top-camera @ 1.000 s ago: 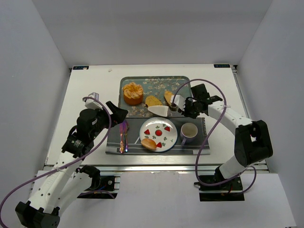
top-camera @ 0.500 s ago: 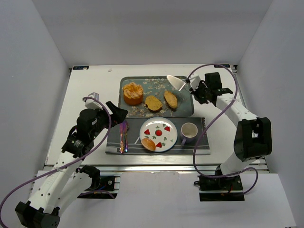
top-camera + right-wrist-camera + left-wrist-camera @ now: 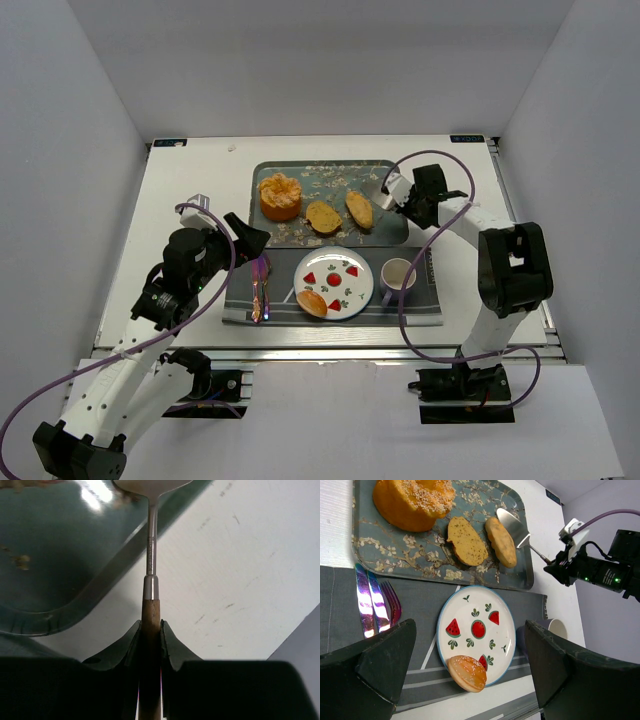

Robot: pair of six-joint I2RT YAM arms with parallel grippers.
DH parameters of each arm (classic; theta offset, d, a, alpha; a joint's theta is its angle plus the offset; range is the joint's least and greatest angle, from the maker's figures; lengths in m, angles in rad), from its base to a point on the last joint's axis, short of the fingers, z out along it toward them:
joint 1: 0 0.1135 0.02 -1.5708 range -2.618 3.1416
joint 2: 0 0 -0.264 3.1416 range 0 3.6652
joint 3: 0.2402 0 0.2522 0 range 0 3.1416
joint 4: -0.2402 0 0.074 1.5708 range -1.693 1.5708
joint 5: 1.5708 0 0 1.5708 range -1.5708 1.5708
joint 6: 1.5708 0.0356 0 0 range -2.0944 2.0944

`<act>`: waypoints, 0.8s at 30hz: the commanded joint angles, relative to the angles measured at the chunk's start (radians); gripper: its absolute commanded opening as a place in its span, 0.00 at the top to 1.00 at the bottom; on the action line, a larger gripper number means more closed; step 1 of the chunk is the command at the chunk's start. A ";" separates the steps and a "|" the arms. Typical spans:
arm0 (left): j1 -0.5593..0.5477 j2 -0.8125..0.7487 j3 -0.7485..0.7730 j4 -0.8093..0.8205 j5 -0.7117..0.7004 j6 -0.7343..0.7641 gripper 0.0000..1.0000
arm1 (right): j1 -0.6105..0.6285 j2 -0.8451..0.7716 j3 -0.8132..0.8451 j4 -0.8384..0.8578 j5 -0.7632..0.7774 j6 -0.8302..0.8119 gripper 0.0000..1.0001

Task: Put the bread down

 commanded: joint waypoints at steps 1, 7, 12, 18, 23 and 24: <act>0.003 -0.006 -0.002 0.005 -0.005 0.001 0.02 | 0.047 -0.051 -0.028 0.015 -0.022 -0.096 1.00; 0.005 -0.007 -0.003 0.002 -0.005 0.001 0.02 | 0.093 -0.075 -0.022 -0.128 -0.148 -0.121 1.00; 0.005 -0.009 0.001 -0.006 -0.008 0.005 0.02 | 0.108 -0.065 0.009 -0.212 -0.194 -0.109 1.00; 0.005 -0.021 -0.005 -0.007 -0.011 0.001 0.02 | 0.105 -0.071 0.030 -0.286 -0.235 -0.170 1.00; 0.005 -0.030 -0.005 -0.015 -0.011 -0.003 0.02 | 0.093 -0.030 0.098 -0.372 -0.298 -0.166 1.00; 0.005 -0.032 -0.003 -0.020 -0.016 -0.002 0.02 | 0.090 -0.019 0.114 -0.421 -0.322 -0.169 1.00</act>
